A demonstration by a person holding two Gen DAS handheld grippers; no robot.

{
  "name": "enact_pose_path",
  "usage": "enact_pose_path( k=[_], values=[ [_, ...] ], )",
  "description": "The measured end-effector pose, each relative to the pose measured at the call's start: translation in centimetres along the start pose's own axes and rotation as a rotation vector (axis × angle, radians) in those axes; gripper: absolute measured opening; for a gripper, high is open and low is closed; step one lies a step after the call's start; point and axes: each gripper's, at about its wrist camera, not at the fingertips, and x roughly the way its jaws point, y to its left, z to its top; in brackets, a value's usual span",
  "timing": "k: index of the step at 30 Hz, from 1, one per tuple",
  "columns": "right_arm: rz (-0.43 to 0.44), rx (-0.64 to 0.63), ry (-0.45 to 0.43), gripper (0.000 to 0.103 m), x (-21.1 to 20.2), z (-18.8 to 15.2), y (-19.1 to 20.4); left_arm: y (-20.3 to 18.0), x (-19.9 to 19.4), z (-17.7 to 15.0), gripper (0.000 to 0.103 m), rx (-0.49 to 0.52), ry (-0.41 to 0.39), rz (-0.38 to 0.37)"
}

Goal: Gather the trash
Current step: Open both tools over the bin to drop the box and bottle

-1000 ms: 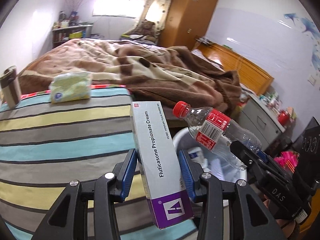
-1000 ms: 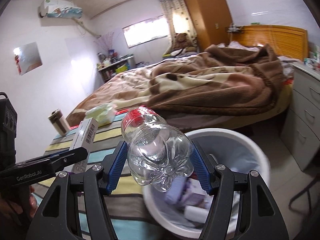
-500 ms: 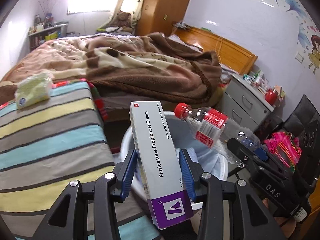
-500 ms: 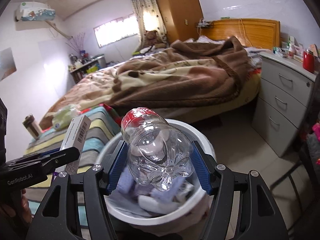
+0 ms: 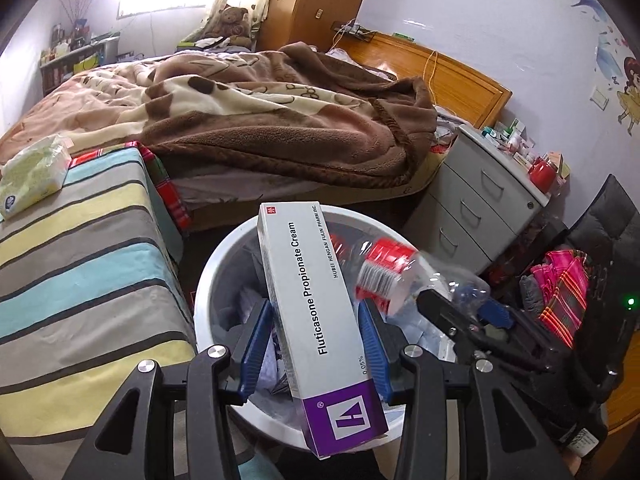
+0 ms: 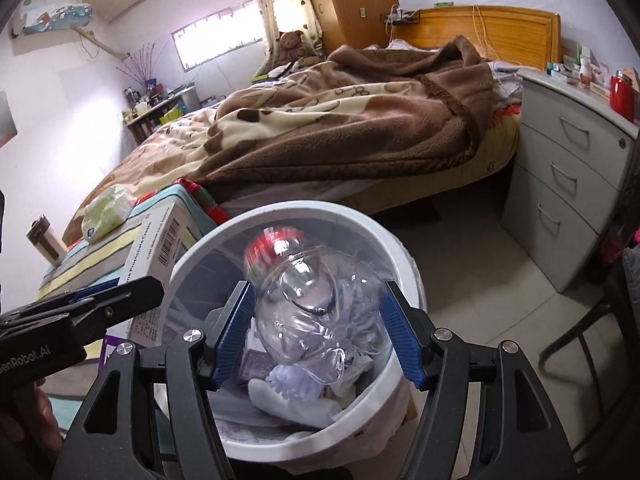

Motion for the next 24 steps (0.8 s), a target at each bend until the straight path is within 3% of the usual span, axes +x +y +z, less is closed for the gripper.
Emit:
enact_pose_path(
  k=[2, 6, 24],
  values=[
    [-0.005, 0.006, 0.002, 0.075, 0.1, 0.0, -0.1, 0.2, 0.2, -0.1, 0.05, -0.002, 0.011, 0.003],
    [-0.009, 0.016, 0.015, 0.076, 0.0, -0.2, -0.2, 0.5, -0.1, -0.2, 0.058, -0.016, 0.003, 0.014],
    [0.015, -0.028, -0.056, 0.076, -3.8, -1.3, 2.7, 1.7, -5.6, -3.1, 0.06, -0.018, -0.061, 0.073]
  ],
)
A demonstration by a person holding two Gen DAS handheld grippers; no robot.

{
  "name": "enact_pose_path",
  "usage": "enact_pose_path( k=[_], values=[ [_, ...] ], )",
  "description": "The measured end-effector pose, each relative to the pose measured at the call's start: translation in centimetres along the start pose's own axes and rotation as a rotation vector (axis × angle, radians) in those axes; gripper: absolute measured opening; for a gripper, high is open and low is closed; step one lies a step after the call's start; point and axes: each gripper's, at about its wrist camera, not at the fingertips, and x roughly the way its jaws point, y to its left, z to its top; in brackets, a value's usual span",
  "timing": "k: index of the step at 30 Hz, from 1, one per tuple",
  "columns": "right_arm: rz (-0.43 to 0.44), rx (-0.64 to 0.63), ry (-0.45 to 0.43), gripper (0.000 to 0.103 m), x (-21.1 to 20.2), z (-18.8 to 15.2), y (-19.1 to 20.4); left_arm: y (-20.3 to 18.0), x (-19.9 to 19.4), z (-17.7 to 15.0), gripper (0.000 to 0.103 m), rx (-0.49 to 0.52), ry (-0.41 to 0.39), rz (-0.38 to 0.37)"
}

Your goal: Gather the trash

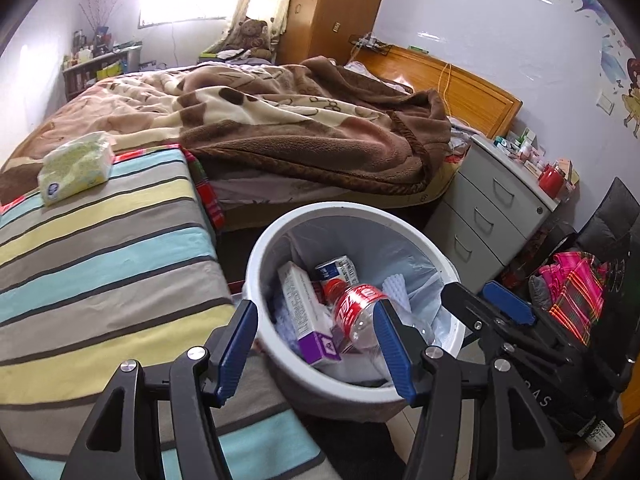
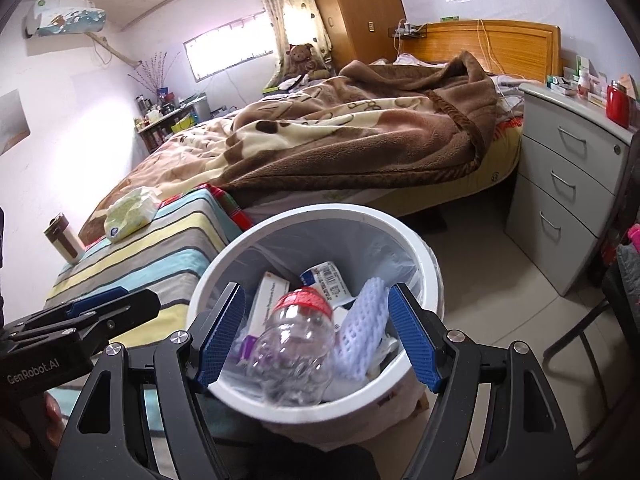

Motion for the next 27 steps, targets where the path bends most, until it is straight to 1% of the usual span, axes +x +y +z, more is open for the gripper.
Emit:
enact_pose_path(
  k=[8, 12, 14, 16, 19, 24, 27],
  values=[
    [0.038, -0.039, -0.048, 0.076, -2.2, -1.6, 1.9, 1.1, -3.9, -2.5, 0.06, -0.015, -0.064, 0.062],
    [0.06, -0.052, -0.066, 0.076, -3.1, -2.6, 2.6, 1.9, -5.6, -4.3, 0.06, -0.027, -0.093, 0.109],
    [0.071, -0.061, -0.094, 0.076, -3.7, -2.9, 3.0, 2.1, -6.3, -5.1, 0.06, -0.033, -0.096, 0.122],
    [0.076, -0.074, -0.125, 0.076, -4.2, -3.2, 3.3, 2.4, -7.2, -6.1, 0.06, -0.037, -0.119, 0.142],
    [0.091, -0.092, -0.142, 0.076, -4.7, -3.8, 3.8, 2.5, -8.6, -7.4, 0.06, -0.041, -0.158, 0.184],
    [0.106, -0.125, -0.152, 0.076, -5.2, -4.7, 4.4, 2.3, -10.2, -9.1, 0.06, -0.012, -0.192, 0.287],
    [0.116, -0.141, -0.162, 0.076, -5.7, -5.3, 4.8, 2.4, -10.9, -10.2, 0.06, -0.016, -0.208, 0.292]
  ],
)
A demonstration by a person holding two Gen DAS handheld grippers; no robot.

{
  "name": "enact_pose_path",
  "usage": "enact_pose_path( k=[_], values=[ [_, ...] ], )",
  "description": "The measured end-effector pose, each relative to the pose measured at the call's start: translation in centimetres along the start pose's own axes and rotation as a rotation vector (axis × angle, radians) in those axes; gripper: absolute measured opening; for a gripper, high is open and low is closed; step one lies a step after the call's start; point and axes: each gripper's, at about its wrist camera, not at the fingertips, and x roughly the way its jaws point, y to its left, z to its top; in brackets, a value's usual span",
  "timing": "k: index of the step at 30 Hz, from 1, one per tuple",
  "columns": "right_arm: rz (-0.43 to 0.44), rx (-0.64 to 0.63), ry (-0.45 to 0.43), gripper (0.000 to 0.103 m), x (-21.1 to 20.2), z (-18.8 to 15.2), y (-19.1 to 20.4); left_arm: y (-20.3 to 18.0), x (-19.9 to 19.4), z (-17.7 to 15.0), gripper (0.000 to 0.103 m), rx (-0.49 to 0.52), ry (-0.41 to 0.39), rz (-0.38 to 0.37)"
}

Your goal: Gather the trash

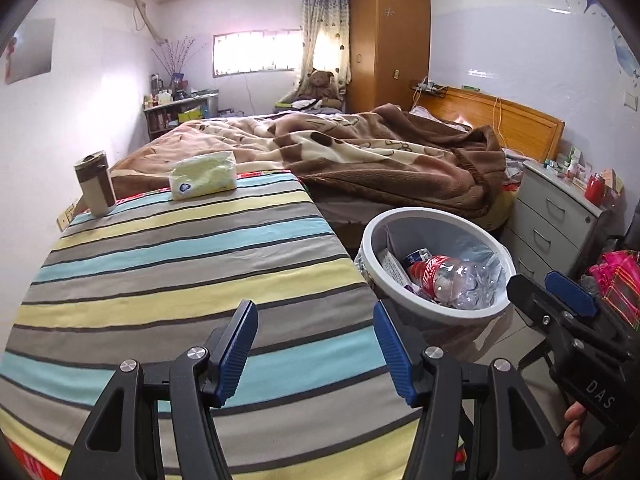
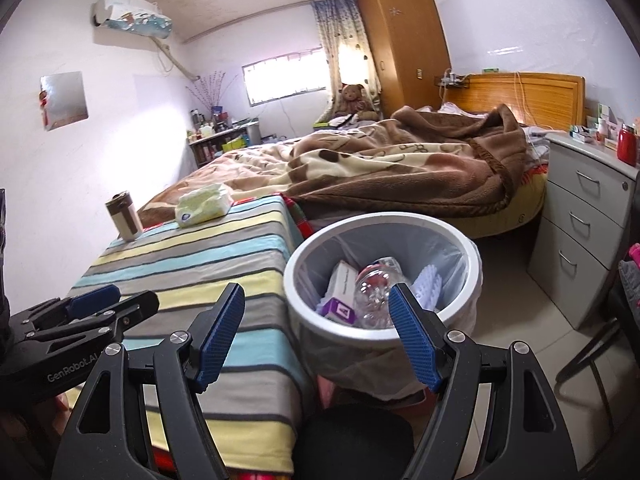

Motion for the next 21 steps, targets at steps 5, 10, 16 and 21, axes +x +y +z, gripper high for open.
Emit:
enact_pose_path(
  k=[5, 10, 16, 21],
  values=[
    [-0.014, -0.016, -0.003, 0.076, -0.4, -0.4, 0.3, 0.2, -0.5, -1.0, 0.06, -0.005, -0.01, 0.015],
    [-0.027, -0.008, -0.003, 0.076, -0.3, -0.7, 0.3, 0.2, -1.3, -1.7, 0.06, -0.004, -0.042, 0.05],
    [-0.019, 0.0, 0.005, 0.076, -0.3, -1.2, 0.6, 0.1, -1.7, -2.2, 0.06, 0.0, -0.047, 0.065],
    [-0.028, -0.005, 0.001, 0.076, -0.6, -1.4, 0.7, 0.0, -1.7, -2.5, 0.06, 0.002, -0.049, 0.078]
  ],
)
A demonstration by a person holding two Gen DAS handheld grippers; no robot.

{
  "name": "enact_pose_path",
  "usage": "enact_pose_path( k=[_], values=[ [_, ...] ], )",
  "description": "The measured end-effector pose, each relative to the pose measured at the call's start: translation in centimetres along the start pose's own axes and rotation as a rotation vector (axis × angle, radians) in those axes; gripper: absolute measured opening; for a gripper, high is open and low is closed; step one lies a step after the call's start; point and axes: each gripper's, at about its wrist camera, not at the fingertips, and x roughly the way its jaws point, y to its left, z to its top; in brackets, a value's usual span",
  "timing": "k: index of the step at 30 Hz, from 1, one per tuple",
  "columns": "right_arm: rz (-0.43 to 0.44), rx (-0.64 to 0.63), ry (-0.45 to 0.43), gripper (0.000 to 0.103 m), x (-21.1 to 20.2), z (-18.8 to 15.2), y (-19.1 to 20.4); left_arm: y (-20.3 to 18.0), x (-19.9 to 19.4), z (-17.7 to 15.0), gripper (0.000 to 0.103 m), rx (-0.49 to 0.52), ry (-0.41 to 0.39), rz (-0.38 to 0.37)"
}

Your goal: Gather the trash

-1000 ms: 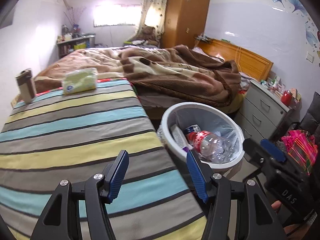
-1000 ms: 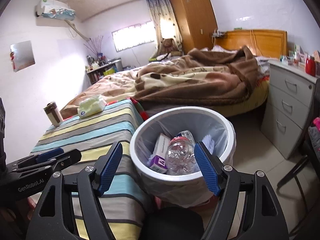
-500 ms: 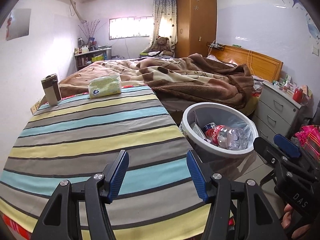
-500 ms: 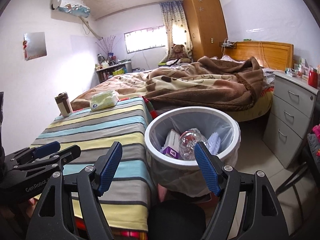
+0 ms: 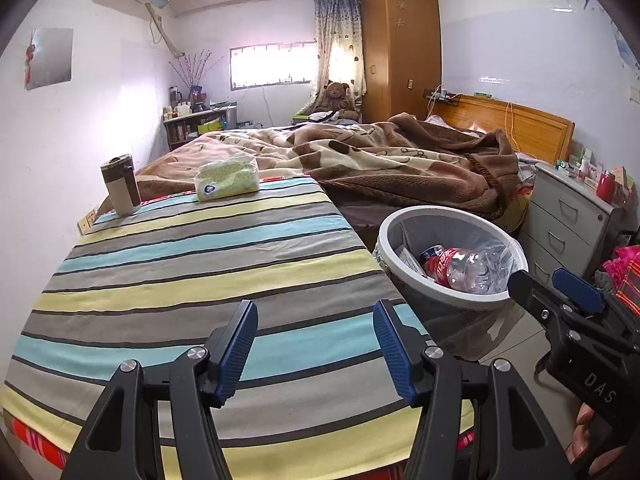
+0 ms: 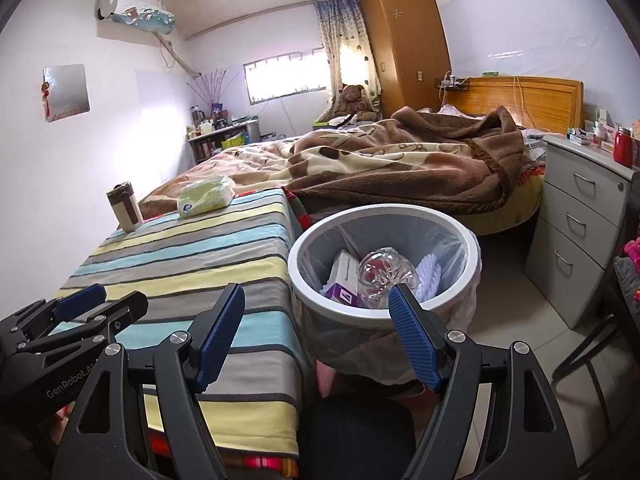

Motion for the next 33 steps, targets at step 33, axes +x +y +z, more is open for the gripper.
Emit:
enact_pose_path(
  k=[33],
  values=[
    [-0.013, -0.005, 0.005, 0.076, -0.09, 0.05, 0.29, 0.0, -0.16, -0.2, 0.06, -0.008, 0.01, 0.026]
  ],
)
